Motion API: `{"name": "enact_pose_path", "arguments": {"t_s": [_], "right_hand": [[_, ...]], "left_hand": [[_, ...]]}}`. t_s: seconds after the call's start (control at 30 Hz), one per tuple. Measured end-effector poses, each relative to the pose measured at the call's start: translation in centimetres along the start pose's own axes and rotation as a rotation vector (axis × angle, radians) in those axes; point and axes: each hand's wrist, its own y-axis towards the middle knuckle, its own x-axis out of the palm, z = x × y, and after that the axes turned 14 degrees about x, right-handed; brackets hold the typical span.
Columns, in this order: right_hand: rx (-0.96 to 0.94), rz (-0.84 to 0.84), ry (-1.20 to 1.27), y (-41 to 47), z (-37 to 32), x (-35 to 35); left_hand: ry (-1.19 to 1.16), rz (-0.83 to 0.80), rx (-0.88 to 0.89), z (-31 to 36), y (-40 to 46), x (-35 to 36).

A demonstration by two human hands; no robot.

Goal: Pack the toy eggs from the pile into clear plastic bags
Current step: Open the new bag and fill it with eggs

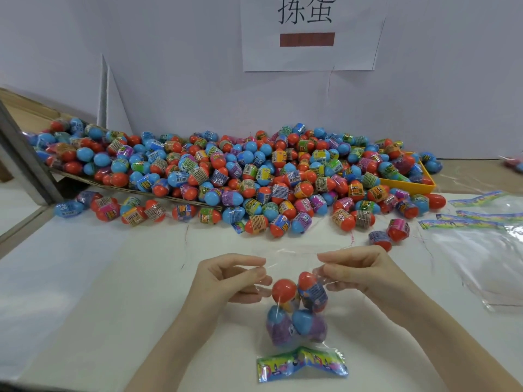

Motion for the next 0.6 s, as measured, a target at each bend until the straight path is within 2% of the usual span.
{"name": "enact_pose_path", "arguments": {"t_s": [0.27,0.6], "right_hand": [[-0.014,-0.055,0.040,0.35,0.52,-0.11],[-0.113,-0.136,-0.041,0.16,0.91,-0.72]], "left_hand": [[-0.103,-0.015,-0.096,-0.26,0.25,-0.79],[-0.084,-0.087,-0.071,-0.82,0.16,-1.03]]}}
